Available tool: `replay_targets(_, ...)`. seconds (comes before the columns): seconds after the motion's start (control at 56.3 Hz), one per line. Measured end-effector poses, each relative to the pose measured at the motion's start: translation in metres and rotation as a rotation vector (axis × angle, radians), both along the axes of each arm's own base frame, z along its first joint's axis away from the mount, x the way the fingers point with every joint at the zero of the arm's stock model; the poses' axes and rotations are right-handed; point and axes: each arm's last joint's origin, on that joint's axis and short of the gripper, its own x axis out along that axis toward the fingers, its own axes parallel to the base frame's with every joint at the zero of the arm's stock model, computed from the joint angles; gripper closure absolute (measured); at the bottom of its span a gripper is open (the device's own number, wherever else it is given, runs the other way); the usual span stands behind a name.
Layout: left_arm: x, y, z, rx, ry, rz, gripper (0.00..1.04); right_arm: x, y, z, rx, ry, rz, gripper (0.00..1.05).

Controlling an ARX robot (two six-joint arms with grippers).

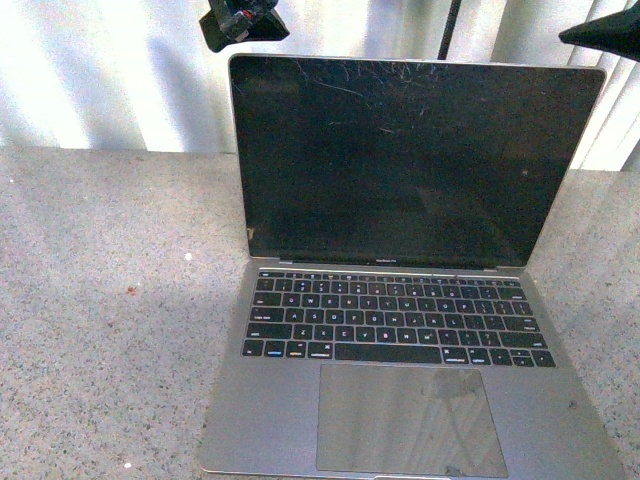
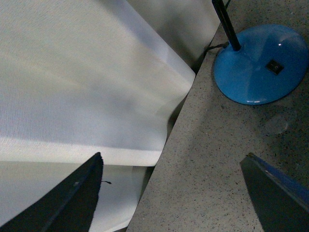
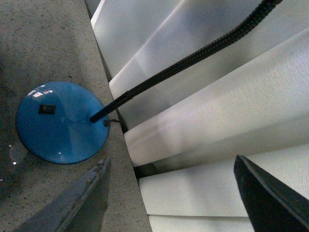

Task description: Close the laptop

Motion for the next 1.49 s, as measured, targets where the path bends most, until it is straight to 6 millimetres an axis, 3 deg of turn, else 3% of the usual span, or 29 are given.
replay_targets(0.444, 0.0, -0.004, -0.002, 0.026, -0.014, -0.092, 1.02, -0.001, 0.009, 0.0, -0.031, 0.015, 0.037, 1.02)
replay_targets(0.941, 0.014, -0.013, -0.007, 0.139, 0.021, -0.258, 1.01, 0.006, 0.013, 0.005, -0.146, 0.268, 0.085, 1.02)
replay_targets(1.491, 0.011, -0.02, -0.014, 0.247, 0.078, -0.35, 1.01, 0.005, 0.04, -0.001, -0.173, 0.377, 0.17, 1.02)
